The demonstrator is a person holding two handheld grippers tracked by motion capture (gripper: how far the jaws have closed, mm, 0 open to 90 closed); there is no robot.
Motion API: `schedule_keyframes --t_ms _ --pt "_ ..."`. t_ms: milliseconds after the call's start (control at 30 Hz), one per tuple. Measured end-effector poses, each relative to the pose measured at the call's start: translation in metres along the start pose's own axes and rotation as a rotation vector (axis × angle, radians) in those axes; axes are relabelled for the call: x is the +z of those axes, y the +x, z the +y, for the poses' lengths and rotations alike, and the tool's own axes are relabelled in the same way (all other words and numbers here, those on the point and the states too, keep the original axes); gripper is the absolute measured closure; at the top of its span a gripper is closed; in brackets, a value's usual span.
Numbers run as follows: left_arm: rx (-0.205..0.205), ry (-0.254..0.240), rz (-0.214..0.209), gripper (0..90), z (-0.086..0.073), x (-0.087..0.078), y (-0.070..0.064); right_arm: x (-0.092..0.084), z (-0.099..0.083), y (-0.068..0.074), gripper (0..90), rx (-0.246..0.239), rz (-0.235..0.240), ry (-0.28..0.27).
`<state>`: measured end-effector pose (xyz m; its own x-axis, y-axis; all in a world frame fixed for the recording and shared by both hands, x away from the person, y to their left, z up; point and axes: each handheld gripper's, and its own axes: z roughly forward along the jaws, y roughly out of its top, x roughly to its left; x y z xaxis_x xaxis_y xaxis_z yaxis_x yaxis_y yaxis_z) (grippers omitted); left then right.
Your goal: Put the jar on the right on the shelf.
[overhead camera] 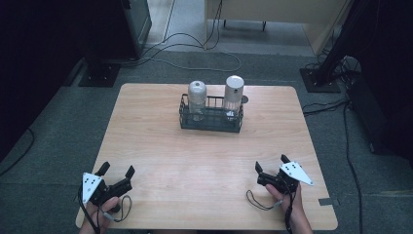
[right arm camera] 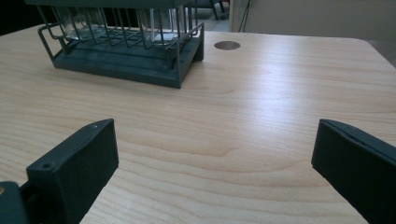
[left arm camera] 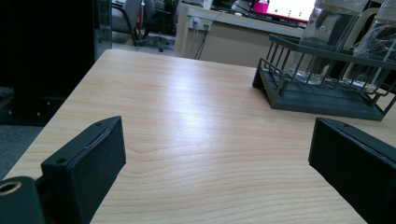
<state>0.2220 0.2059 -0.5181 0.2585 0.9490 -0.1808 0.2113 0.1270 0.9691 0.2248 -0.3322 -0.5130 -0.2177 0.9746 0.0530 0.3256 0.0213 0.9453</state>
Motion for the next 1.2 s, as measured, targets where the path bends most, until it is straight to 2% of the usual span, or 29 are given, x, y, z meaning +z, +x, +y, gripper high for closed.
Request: schedule_keyframes --t_ms 67,567,1200 --pt "-0.003 0.000 0.001 3.9 0.000 0.000 0.000 -0.003 -0.001 -0.001 0.3 -0.013 -0.003 -0.002" --pt "-0.003 0.001 0.002 3.9 0.000 0.000 0.000 -0.022 -0.008 -0.008 0.3 -0.023 -0.015 0.001" --pt "-0.006 0.003 0.000 4.0 0.000 0.000 0.001 -0.043 -0.015 -0.026 0.3 -0.029 -0.057 0.000"
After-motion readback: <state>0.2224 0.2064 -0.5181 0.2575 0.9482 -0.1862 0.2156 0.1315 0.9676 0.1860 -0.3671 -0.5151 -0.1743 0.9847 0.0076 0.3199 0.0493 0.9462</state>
